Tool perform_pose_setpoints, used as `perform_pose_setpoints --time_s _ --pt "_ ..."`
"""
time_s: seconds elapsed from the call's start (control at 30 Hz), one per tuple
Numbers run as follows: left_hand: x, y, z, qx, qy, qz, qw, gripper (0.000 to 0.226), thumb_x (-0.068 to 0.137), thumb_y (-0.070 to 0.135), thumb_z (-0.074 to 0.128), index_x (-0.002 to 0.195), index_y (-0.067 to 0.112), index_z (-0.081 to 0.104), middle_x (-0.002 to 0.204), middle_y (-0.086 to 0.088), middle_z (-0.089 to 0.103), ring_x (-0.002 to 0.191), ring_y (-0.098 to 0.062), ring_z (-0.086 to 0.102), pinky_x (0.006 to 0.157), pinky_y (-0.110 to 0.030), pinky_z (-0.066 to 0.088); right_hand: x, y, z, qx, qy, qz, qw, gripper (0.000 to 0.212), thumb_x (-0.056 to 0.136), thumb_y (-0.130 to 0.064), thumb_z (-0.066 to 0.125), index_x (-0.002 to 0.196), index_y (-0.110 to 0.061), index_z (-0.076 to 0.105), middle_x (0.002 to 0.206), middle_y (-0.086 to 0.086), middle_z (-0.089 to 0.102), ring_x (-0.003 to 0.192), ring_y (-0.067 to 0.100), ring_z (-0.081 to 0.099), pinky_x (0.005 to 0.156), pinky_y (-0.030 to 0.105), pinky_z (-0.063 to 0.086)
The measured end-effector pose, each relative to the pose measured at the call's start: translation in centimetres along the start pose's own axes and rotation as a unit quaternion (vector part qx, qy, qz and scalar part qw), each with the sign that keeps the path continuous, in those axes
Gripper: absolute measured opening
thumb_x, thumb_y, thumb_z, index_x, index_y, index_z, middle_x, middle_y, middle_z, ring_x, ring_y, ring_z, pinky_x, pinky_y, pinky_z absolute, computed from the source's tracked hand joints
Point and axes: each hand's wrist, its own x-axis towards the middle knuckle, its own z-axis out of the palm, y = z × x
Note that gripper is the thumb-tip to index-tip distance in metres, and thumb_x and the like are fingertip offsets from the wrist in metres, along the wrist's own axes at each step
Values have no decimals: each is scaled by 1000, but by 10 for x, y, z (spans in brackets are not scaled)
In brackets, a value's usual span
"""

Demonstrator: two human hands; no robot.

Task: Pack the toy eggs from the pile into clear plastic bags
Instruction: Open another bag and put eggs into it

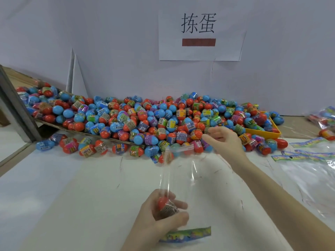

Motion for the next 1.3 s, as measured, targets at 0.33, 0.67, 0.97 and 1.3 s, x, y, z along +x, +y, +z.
perform_pose_setpoints --time_s 0.33,0.67,0.97,1.3 --pt "-1 -8 4 17 -14 21 1000 61 51 20 81 107 16 56 81 -6 73 72 -11 68 63 -16 50 32 28 35 -216 36 -90 971 36 80 -36 69 109 -16 61 105 1 62 102 21 54 83 41 50" --pt "7 -1 6 71 23 60 995 71 37 35 80 103 26 55 86 6 73 69 -12 67 74 -31 56 -29 -21 -20 315 -67 -28 946 27 75 -8 66 101 -15 64 71 -6 67 64 9 60 56 16 50" --pt "-1 1 25 129 95 165 973 52 61 1 81 97 30 56 82 16 70 62 -3 65 56 -8 46 -101 -80 -54 -1 -9 -304 953 13 68 -52 59 77 -42 62 85 -30 63 82 0 57 72 12 43" --pt "-8 9 26 121 52 167 977 59 52 23 77 105 34 53 94 23 69 76 -8 69 68 -15 52 -100 -81 -48 -121 -107 -263 951 31 70 -64 45 84 -38 53 74 -19 65 82 1 58 80 31 43"
